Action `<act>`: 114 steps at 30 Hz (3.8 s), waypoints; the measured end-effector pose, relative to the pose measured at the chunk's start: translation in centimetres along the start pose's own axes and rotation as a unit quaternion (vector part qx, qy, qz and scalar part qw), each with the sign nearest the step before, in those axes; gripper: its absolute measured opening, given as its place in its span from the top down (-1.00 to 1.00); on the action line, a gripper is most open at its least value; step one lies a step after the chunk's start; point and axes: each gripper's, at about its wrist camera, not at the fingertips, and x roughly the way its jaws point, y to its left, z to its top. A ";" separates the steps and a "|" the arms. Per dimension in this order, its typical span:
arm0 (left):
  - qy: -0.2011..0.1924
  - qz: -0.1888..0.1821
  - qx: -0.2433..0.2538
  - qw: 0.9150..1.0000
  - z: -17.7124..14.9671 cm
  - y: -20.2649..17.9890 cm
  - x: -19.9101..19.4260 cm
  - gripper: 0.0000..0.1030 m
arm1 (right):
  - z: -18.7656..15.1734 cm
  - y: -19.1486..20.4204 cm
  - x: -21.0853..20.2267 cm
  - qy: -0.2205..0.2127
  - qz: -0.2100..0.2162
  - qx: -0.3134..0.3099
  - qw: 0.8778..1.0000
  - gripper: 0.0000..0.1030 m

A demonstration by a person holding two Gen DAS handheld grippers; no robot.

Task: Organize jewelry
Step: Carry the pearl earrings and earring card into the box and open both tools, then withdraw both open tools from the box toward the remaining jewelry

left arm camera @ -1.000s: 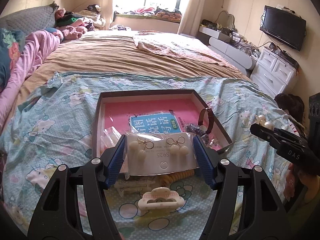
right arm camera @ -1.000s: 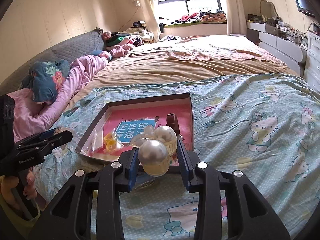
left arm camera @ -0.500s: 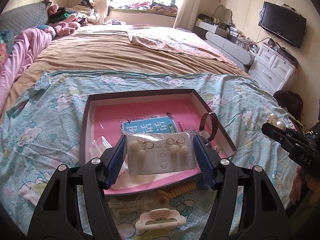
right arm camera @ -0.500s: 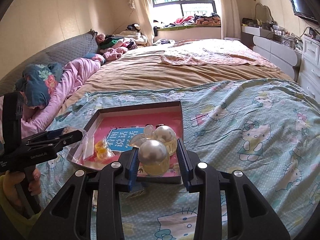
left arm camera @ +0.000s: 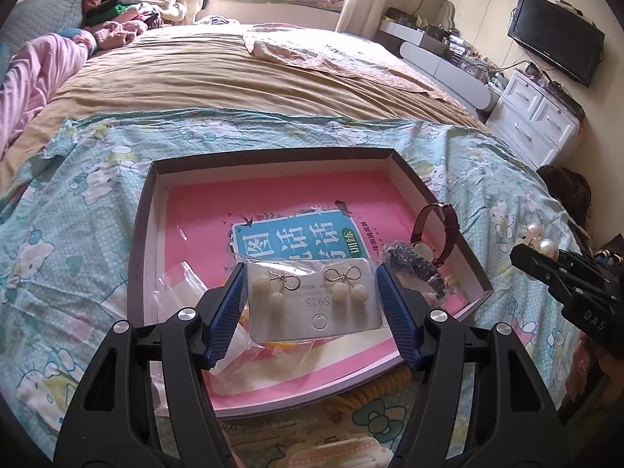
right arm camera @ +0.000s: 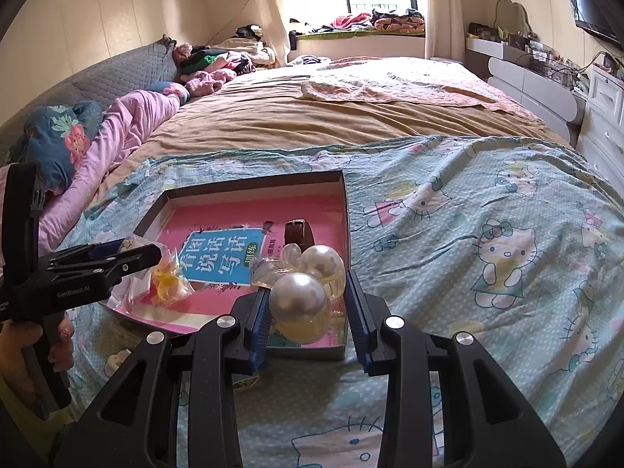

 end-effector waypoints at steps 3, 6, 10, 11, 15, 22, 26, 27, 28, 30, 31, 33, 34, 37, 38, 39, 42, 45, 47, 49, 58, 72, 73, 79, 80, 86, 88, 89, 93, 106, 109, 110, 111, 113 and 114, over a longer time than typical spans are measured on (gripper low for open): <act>0.009 -0.005 -0.004 1.000 -0.1 0.3 0.7 -0.13 | -0.3 0.1 0.8 0.010 -0.002 -0.002 1.000 0.34; 0.012 -0.008 -0.004 1.000 -0.3 0.3 1.2 -0.13 | -0.6 0.3 1.6 0.020 -0.002 -0.006 1.000 0.35; 0.017 -0.016 0.000 1.000 -0.6 -0.1 1.8 -0.14 | -1.0 0.6 2.7 0.030 0.000 -0.014 0.999 0.35; 0.019 -0.018 0.003 1.000 -0.7 -0.2 2.0 -0.14 | -1.0 0.7 2.9 0.032 -0.002 -0.015 0.999 0.34; 0.027 -0.021 0.014 0.999 -1.0 -0.8 2.6 -0.14 | -1.1 1.0 3.7 0.033 -0.002 -0.020 0.999 0.34; 0.034 -0.016 0.017 0.999 -1.0 -0.7 2.9 -0.22 | -0.8 1.4 4.6 0.034 -0.003 -0.032 0.999 0.34; 0.032 -0.012 0.016 0.999 -0.8 -0.7 2.7 -0.27 | -0.5 1.4 5.1 0.038 -0.001 -0.031 0.999 0.34; 0.031 -0.009 0.016 0.999 -0.8 -0.6 2.6 -0.27 | -0.4 1.5 5.2 0.039 0.002 -0.031 0.999 0.34; 0.031 -0.008 0.015 0.999 -0.9 -0.6 2.5 -0.27 | -0.4 1.6 5.2 0.039 0.003 -0.032 0.999 0.34; 0.030 -0.007 0.012 0.999 -0.8 -0.4 2.2 -0.29 | -0.4 1.9 5.4 0.041 0.004 -0.036 0.999 0.34; 0.029 -0.006 0.011 1.000 -0.7 -0.4 2.0 -0.32 | -0.4 2.0 5.5 0.043 0.004 -0.037 0.998 0.34; 0.026 -0.005 0.009 1.000 -0.5 -0.3 1.6 -0.33 | -0.5 2.1 5.6 0.045 0.004 -0.036 0.998 0.34; 0.025 -0.004 0.008 1.000 -0.5 -0.3 1.4 -0.35 | -0.5 2.1 5.7 0.047 0.005 -0.035 0.998 0.34; 0.023 -0.001 0.009 1.000 -0.4 -0.5 0.9 -0.38 | -0.7 2.1 5.6 0.050 0.005 -0.031 0.998 0.34; 0.022 -0.001 0.009 1.000 -0.4 -0.5 0.8 -0.39 | -0.7 2.0 5.6 0.050 0.007 -0.029 0.998 0.34; 0.022 -0.001 0.009 1.000 -0.4 -0.6 0.7 -0.38 | -0.8 2.0 5.5 0.050 0.006 -0.028 0.998 0.34; 0.021 -0.001 0.009 1.000 -0.5 -0.7 0.4 -0.39 | -0.9 1.9 5.3 0.050 0.005 -0.026 0.998 0.34; 0.021 -0.001 0.009 1.000 -0.6 -0.8 0.2 -0.39 | -1.0 1.7 5.1 0.052 0.006 -0.024 0.998 0.25; 0.022 -0.001 0.008 1.000 -0.6 -0.9 0.0 -0.39 | -1.1 1.7 4.9 0.051 0.006 -0.024 0.998 0.22; 0.021 -0.001 0.008 1.000 -0.7 -0.9 -0.2 -0.39 | -1.1 1.6 4.6 0.048 0.007 -0.024 0.999 0.19; 0.017 0.002 0.000 1.000 -0.7 -0.6 -1.1 -0.39 | -0.8 1.5 2.9 0.030 0.011 -0.018 0.999 -0.20; 0.012 0.002 -0.017 1.000 -0.7 -0.1 -3.0 -0.59 | -0.7 1.7 0.2 0.006 0.013 -0.015 1.000 -0.59; 0.013 0.001 -0.019 1.000 -0.7 0.0 -3.2 -0.67 | -0.7 1.8 0.0 0.005 0.015 -0.015 1.000 -0.60; 0.006 0.006 -0.021 1.000 -1.1 -0.1 -4.6 -0.81 | -0.5 2.3 -1.2 -0.003 0.023 -0.015 1.000 -0.60; 0.004 0.006 -0.022 1.000 -1.2 0.0 -4.9 -0.81 | -0.5 2.4 -1.4 -0.004 0.025 -0.016 1.000 -0.60; -0.004 0.014 -0.027 1.000 -1.7 0.4 -6.5 -0.81 | -0.4 2.9 -2.9 -0.015 0.033 -0.023 0.999 -0.60; -0.006 0.017 -0.028 0.999 -1.9 0.4 -7.1 -0.81 | -0.4 3.0 -3.5 -0.020 0.035 -0.024 0.999 -0.60; -0.008 0.018 -0.028 0.999 -1.9 0.3 -7.4 -0.81 | -0.4 3.0 -3.8 -0.022 0.037 -0.025 0.999 -0.60; -0.024 0.022 -0.022 0.999 -1.9 -0.1 -8.8 -0.81 | -0.4 3.2 -4.9 -0.030 0.040 -0.026 0.998 -0.60; -0.078 0.036 -0.035 0.996 -3.0 0.1 -13.3 -0.81 | -0.7 3.8 -7.8 -0.052 0.051 -0.036 0.997 -0.60; -0.084 0.037 -0.037 0.995 -3.5 0.0 -14.1 -0.81 | -0.9 4.1 -8.4 -0.055 0.055 -0.037 0.996 -0.60; -0.085 0.037 -0.038 0.995 -3.7 -0.1 -14.3 -0.81 | -0.9 4.2 -8.6 -0.056 0.056 -0.038 0.996 -0.60; -0.085 0.037 -0.039 0.995 -3.9 -0.1 -14.4 -0.81 | -1.0 4.3 -8.7 -0.057 0.058 -0.040 0.996 -0.60; -0.085 0.040 -0.041 0.995 -4.4 -0.1 -14.5 -0.81 | -1.2 4.5 -9.1 -0.058 0.060 -0.043 0.996 -0.60; -0.085 0.041 -0.042 0.995 -4.6 -0.1 -14.6 -0.81 | -1.3 4.6 -9.2 -0.058 0.062 -0.045 0.995 -0.60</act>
